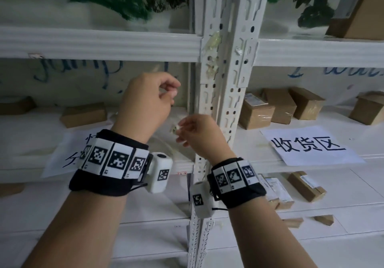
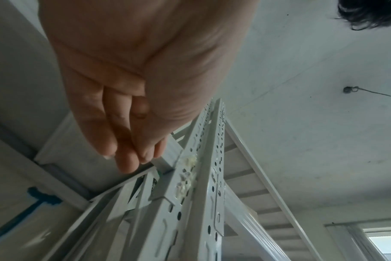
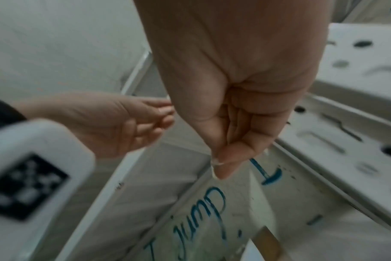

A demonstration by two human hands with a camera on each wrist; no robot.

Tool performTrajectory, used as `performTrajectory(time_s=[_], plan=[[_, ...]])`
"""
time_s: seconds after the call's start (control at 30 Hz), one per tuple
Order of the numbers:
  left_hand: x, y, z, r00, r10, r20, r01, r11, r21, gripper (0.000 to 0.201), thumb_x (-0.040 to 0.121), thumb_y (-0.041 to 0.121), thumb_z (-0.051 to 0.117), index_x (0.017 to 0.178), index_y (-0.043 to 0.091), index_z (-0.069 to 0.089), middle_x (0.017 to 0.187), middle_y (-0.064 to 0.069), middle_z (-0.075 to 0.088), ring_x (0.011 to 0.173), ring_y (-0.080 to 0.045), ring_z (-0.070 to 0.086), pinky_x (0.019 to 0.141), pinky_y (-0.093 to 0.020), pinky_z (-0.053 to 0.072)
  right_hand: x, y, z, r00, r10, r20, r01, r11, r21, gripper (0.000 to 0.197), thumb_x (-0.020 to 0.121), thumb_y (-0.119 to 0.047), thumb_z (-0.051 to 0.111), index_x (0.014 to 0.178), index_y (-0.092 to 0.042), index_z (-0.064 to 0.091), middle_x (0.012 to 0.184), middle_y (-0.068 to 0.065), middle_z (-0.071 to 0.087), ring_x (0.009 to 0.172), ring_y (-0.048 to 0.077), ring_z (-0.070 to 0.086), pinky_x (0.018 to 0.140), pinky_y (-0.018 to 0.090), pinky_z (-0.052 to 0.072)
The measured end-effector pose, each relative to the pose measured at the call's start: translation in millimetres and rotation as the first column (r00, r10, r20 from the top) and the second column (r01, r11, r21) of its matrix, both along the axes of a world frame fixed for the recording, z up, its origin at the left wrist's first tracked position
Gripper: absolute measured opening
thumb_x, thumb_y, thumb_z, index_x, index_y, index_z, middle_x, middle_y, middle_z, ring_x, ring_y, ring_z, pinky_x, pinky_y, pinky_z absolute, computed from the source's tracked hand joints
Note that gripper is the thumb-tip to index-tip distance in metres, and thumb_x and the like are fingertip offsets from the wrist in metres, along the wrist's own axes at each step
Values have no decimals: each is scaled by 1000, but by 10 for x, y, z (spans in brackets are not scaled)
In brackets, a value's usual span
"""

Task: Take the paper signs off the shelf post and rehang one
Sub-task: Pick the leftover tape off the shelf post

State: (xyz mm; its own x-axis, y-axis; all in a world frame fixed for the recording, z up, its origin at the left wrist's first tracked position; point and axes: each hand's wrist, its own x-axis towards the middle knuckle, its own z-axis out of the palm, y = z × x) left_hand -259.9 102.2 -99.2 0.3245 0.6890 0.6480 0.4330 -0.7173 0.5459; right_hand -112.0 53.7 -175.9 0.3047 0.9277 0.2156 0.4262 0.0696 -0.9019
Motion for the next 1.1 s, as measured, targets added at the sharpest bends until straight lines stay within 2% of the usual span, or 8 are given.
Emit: performTrajectory(time_s=[0.1,0.23,0.43,0.57,0.7,0.83,0.9,1.1], plan=[[-166,83,-37,1000,3,-15,-4,1000,-26,19,97,13,66,109,26,74,95,13,71,75,-1,73,80,-33,62,-132,223,-267,995,-65,-75,58,994,-94,12,98,-2,71,110,0,71,88,18,81,69,21,77,63,26,66],[-299,186,-86,999,27,-30,-28,999,-18,18,95,15,67,105,28,74,94,14,71,81,-4,72,80,-37,62,-280,507,-635,984,-178,-7,176,975,-133,7,97,-9,67,97,-15,69,74,8,80,66,22,78,72,45,68],[-457,275,-316,989,48,-142,-57,997,-59,19,94,15,66,104,29,74,89,16,72,78,-1,71,79,-35,62,-519,810,-946,957,-290,10,284,932,-225,14,96,-10,67,110,-9,68,90,8,77,64,10,68,53,15,53],[-634,343,-343,977,55,-205,-75,993,-91,18,94,17,67,107,26,74,92,14,73,80,-2,69,79,-33,60,-550,893,-1033,923,-327,204,371,898,-237,19,85,-13,69,103,-10,76,99,9,77,95,29,70,74,28,54],[-641,353,-278,978,70,-195,-85,994,-67,15,95,22,69,109,26,73,92,14,72,82,-2,68,79,-34,61,-540,896,-963,935,-286,209,329,921,-209,14,88,-14,69,92,-10,82,85,9,79,84,28,75,69,26,56],[-445,201,-141,983,19,-183,-25,999,-35,18,94,36,70,111,28,73,93,16,71,82,0,68,78,-32,61,-507,668,-610,970,-168,175,188,977,-103,16,97,-19,65,87,-14,77,67,1,75,46,6,68,53,26,59],[-314,79,-41,987,-13,-160,14,1000,0,26,95,41,68,118,29,69,100,17,68,81,0,68,78,-32,61,-486,481,-268,975,-111,191,115,993,-10,23,96,-14,61,75,-18,70,61,-2,70,44,3,64,53,29,58],[114,-283,316,989,-139,58,129,981,146,31,94,41,67,120,25,65,116,12,61,84,-6,69,72,-32,62,-170,-63,812,934,-205,293,120,951,284,32,94,-11,62,66,-24,62,46,-10,58,45,-8,58,43,8,38]])
